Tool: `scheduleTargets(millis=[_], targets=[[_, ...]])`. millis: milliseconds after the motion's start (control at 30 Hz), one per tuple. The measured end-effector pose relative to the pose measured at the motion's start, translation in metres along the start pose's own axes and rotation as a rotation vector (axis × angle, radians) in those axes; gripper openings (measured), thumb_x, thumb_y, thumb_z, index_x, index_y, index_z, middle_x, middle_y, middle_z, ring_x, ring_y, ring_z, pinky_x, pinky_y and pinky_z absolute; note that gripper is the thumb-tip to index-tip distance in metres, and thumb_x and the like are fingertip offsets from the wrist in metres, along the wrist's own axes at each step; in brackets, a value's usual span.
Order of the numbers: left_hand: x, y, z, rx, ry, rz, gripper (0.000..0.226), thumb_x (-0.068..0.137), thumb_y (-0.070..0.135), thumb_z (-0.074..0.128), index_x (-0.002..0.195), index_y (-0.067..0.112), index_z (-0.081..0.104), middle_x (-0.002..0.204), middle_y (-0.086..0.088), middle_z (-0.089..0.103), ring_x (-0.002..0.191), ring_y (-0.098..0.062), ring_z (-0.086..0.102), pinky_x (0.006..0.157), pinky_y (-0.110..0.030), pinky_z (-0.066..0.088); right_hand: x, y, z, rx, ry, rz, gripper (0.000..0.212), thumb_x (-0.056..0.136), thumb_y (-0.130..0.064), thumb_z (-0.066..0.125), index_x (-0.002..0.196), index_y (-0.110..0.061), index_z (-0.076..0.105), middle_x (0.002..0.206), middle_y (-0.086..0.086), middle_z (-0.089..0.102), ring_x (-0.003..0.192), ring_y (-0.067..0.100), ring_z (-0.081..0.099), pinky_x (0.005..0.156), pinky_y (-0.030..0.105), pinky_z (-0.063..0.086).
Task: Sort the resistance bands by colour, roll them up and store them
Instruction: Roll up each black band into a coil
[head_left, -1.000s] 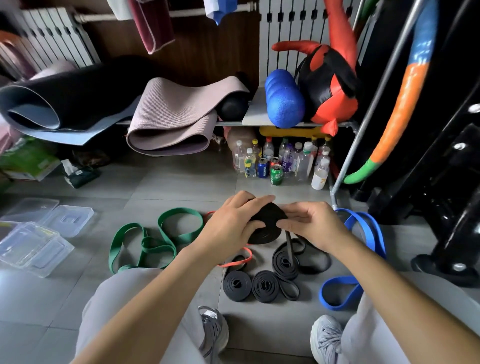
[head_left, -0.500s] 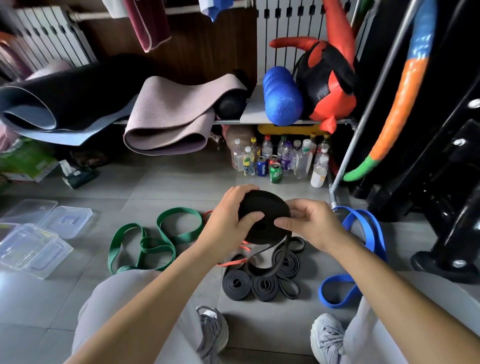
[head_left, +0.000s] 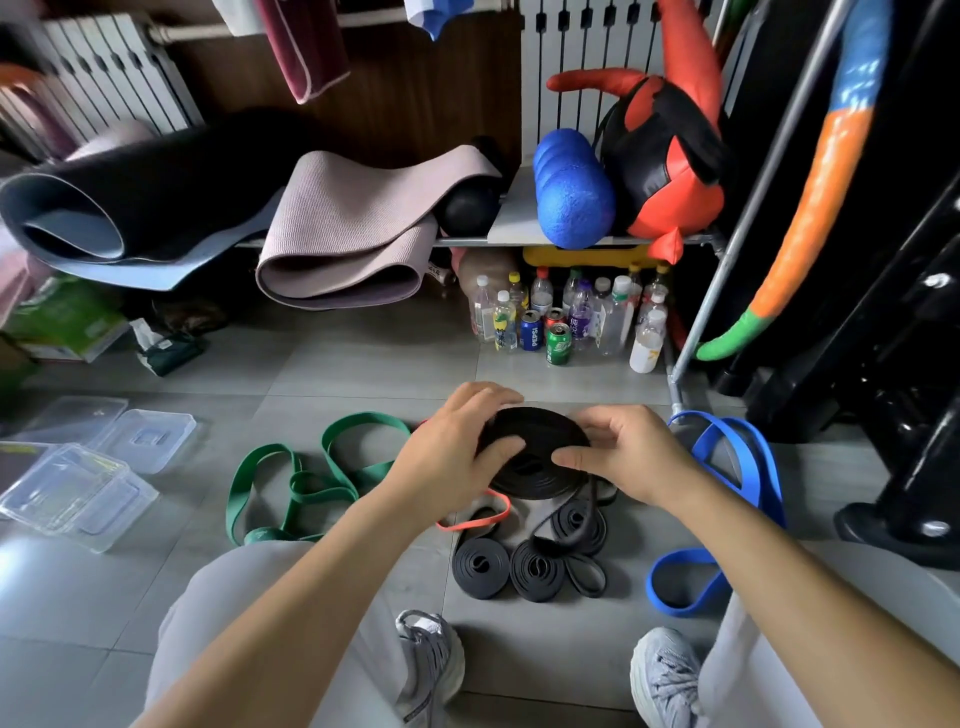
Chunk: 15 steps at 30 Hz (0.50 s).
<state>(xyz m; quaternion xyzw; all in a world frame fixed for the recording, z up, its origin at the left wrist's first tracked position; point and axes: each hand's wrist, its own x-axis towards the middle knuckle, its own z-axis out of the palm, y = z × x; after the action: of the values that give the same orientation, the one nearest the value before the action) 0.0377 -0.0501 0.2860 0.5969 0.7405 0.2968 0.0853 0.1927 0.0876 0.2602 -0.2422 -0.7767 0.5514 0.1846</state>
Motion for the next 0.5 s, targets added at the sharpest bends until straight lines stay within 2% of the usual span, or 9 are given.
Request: scheduleTargets(millis=[67, 167, 267, 400, 500], targets=[[-0.004, -0.001, 0.005, 0.114, -0.06, 0.094, 0.052, 0.084, 0.03, 0.054, 0.134, 0.031, 0.043, 0.127, 0.004, 0.051, 0.111, -0.018, 0.053, 0.085, -0.033, 0.049, 0.0, 0.001, 0.001, -0.022, -0.017, 0.004, 0.027, 0.073, -0.006, 0.077, 0.085, -0.028, 0.067, 0.088, -0.003, 0.073, 0.082, 0.011, 0.07, 0.08, 0.029, 0.055], [-0.004, -0.002, 0.01, 0.196, -0.053, 0.134, 0.049, 0.086, 0.018, 0.053, 0.133, 0.033, 0.047, 0.119, 0.001, 0.057, 0.1, -0.026, 0.059, 0.075, -0.038, 0.052, 0.0, 0.001, 0.002, -0.054, -0.034, -0.009, 0.03, 0.073, -0.008, 0.077, 0.087, -0.032, 0.067, 0.09, -0.004, 0.073, 0.084, 0.01, 0.07, 0.081, 0.03, 0.055], [-0.001, -0.002, 0.009, 0.1, -0.018, 0.104, 0.048, 0.086, 0.016, 0.051, 0.131, 0.035, 0.051, 0.113, 0.002, 0.057, 0.093, -0.023, 0.06, 0.074, -0.034, 0.051, 0.002, -0.001, -0.001, 0.0, -0.002, 0.007, 0.031, 0.072, -0.009, 0.078, 0.088, -0.033, 0.067, 0.089, -0.006, 0.073, 0.085, 0.009, 0.07, 0.082, 0.03, 0.055], [0.003, -0.004, 0.008, -0.064, 0.039, 0.04, 0.048, 0.086, 0.011, 0.056, 0.13, 0.033, 0.053, 0.105, 0.006, 0.055, 0.091, -0.015, 0.055, 0.079, -0.025, 0.046, 0.005, -0.002, -0.008, 0.066, 0.063, 0.036, 0.028, 0.069, -0.014, 0.078, 0.086, -0.033, 0.066, 0.085, -0.014, 0.071, 0.081, 0.001, 0.068, 0.081, 0.023, 0.053], [0.006, -0.003, 0.003, -0.152, 0.102, -0.038, 0.048, 0.087, 0.007, 0.059, 0.128, 0.031, 0.055, 0.098, 0.009, 0.054, 0.085, -0.008, 0.052, 0.078, -0.016, 0.042, 0.007, -0.002, -0.011, 0.098, 0.079, 0.042, 0.03, 0.071, -0.009, 0.076, 0.084, -0.033, 0.066, 0.085, -0.016, 0.07, 0.079, -0.006, 0.066, 0.081, 0.017, 0.051]])
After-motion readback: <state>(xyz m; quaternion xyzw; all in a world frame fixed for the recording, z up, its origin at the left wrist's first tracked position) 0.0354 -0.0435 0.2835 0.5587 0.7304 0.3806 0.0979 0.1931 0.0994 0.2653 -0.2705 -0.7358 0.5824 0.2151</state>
